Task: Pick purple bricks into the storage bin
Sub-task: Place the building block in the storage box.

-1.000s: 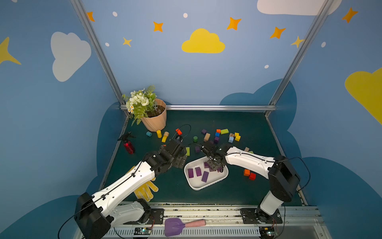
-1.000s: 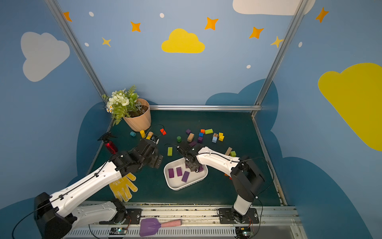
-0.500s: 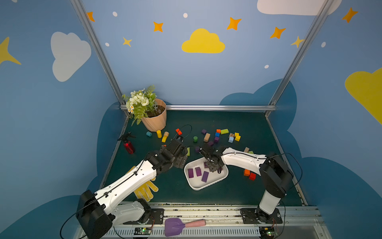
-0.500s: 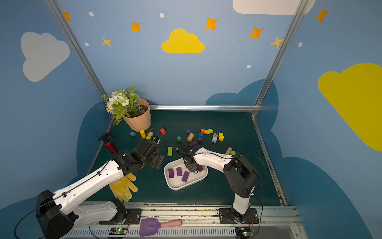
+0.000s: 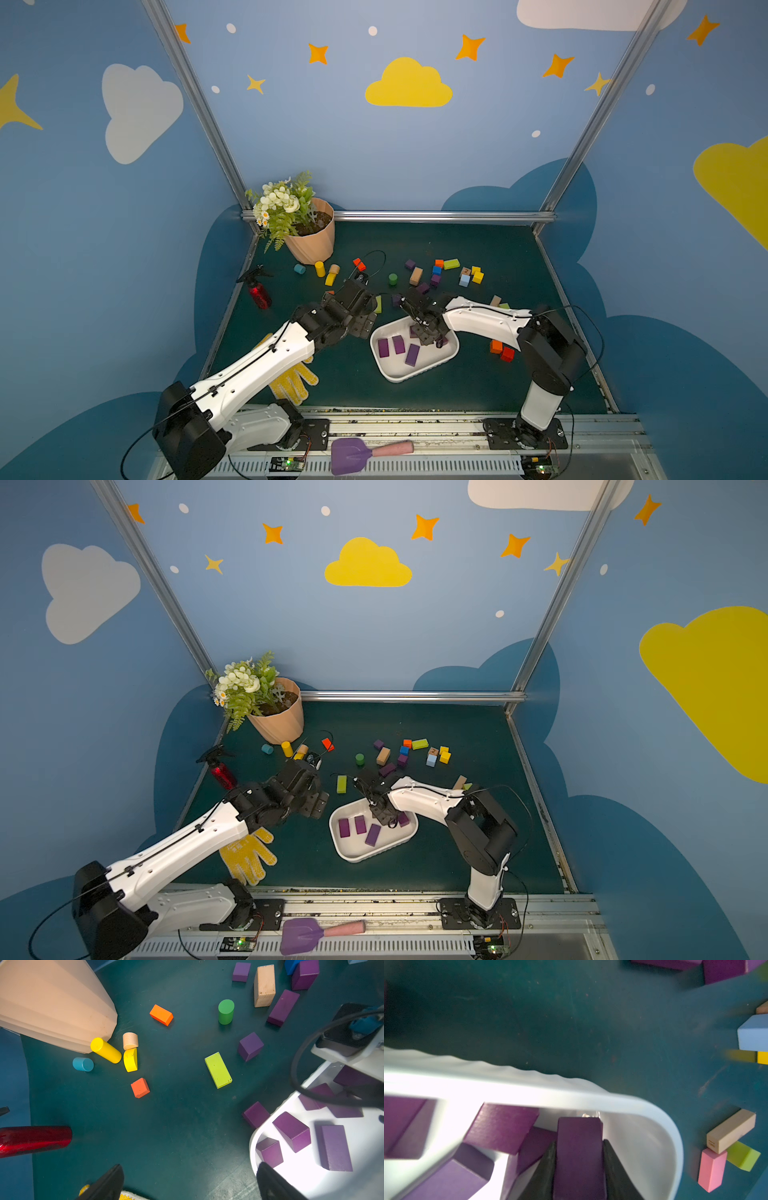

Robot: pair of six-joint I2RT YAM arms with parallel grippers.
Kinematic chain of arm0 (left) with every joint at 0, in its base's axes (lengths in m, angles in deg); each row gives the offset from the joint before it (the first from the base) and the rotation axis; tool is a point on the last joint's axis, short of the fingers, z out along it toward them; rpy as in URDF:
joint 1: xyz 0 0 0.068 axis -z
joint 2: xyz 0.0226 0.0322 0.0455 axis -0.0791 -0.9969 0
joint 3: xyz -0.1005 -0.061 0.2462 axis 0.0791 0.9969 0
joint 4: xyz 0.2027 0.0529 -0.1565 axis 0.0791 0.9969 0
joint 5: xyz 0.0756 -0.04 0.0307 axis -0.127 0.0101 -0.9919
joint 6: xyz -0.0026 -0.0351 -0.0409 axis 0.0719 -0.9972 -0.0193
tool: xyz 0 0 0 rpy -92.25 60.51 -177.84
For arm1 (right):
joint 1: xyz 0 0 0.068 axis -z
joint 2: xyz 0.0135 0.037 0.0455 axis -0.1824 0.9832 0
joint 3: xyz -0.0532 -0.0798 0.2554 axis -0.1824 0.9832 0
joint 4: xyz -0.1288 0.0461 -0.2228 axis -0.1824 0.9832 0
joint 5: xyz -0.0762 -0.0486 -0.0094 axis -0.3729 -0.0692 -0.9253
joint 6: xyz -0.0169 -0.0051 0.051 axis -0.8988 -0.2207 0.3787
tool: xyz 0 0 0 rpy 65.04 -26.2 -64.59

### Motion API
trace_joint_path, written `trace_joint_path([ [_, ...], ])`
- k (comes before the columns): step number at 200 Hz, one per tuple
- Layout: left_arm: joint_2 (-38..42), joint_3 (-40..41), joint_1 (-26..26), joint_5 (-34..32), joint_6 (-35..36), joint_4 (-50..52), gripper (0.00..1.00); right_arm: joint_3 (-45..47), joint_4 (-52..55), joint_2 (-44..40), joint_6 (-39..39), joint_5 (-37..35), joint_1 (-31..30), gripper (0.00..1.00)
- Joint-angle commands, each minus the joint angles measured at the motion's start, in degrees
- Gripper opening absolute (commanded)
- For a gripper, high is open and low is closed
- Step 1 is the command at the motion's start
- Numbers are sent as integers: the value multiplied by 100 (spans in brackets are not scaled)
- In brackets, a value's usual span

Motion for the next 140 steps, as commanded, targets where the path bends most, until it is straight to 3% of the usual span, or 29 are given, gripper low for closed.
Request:
trace_joint_path([
  [1,91,21,11,44,6,101,100,16,-14,128,1,77,30,32],
  [140,92,38,9,47,3,101,100,210,-139,-162,-40,66,0,63],
])
